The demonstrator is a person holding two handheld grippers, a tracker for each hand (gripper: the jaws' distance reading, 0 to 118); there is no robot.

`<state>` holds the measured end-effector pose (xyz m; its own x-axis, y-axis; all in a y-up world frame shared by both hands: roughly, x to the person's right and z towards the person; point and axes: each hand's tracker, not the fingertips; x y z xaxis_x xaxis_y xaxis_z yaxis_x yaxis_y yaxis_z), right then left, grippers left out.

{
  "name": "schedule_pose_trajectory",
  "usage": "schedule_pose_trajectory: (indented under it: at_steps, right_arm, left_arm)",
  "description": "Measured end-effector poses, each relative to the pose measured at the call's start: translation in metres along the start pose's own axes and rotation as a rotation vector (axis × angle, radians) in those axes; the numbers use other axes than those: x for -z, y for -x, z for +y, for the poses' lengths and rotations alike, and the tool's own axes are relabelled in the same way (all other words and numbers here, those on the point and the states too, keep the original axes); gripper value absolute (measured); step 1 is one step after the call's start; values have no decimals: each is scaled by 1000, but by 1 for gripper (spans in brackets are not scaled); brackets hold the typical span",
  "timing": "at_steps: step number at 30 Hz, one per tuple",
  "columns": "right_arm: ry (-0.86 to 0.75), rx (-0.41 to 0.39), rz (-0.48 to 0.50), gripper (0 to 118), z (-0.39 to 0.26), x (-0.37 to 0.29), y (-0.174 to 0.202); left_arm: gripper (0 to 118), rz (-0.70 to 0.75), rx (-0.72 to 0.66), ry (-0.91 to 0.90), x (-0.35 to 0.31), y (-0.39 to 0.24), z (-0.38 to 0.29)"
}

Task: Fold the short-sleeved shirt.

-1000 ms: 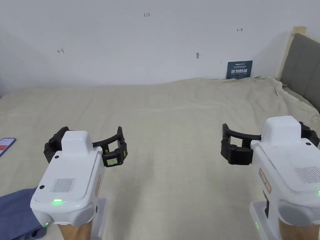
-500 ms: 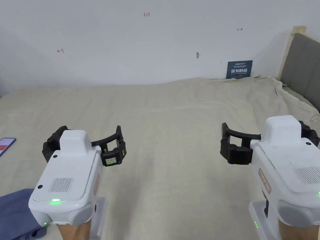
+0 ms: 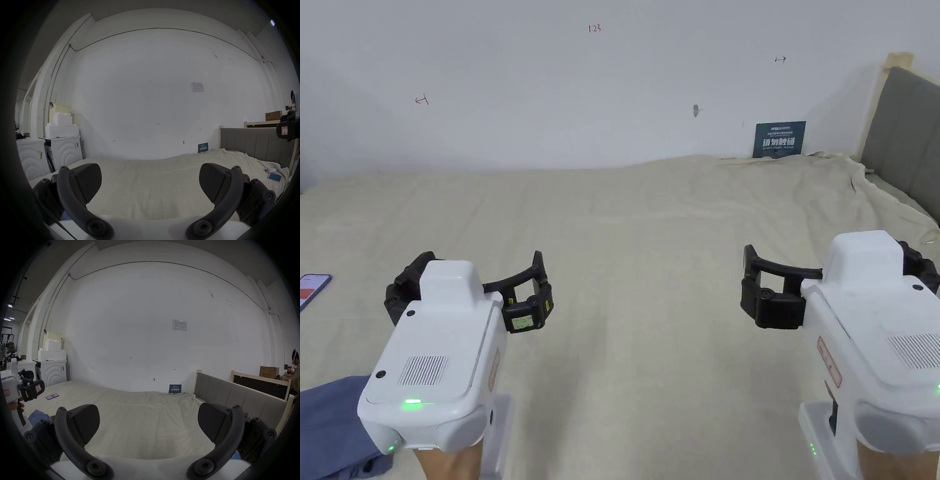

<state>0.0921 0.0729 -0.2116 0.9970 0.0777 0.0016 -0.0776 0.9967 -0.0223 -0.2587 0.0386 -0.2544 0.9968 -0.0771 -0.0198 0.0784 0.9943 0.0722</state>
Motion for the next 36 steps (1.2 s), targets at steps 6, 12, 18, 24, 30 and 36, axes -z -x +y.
schedule_pose_trajectory:
  at_steps: [6, 12, 18, 24, 30, 36]
  right_arm:
    - [-7, 2, -1, 118, 1, 0, 1]
    - [-9, -3, 1, 118, 2, -1, 1]
    - [-9, 0, 0, 118, 2, -1, 0]
    - [-8, -1, -3, 118, 2, -1, 1]
    - [-9, -6, -8, 118, 2, -2, 1]
    - [-15, -9, -20, 118, 3, -3, 0]
  left_arm:
    - [118, 0, -6, -6, 0, 0, 2]
    - [118, 0, -2, -12, -1, 1, 3]
    - [118, 2, -2, -12, -2, 1, 3]
    - [118, 4, -2, -14, -3, 1, 5]
    - [118, 2, -6, -18, -2, 1, 6]
    - [118, -1, -1, -20, -3, 1, 7]
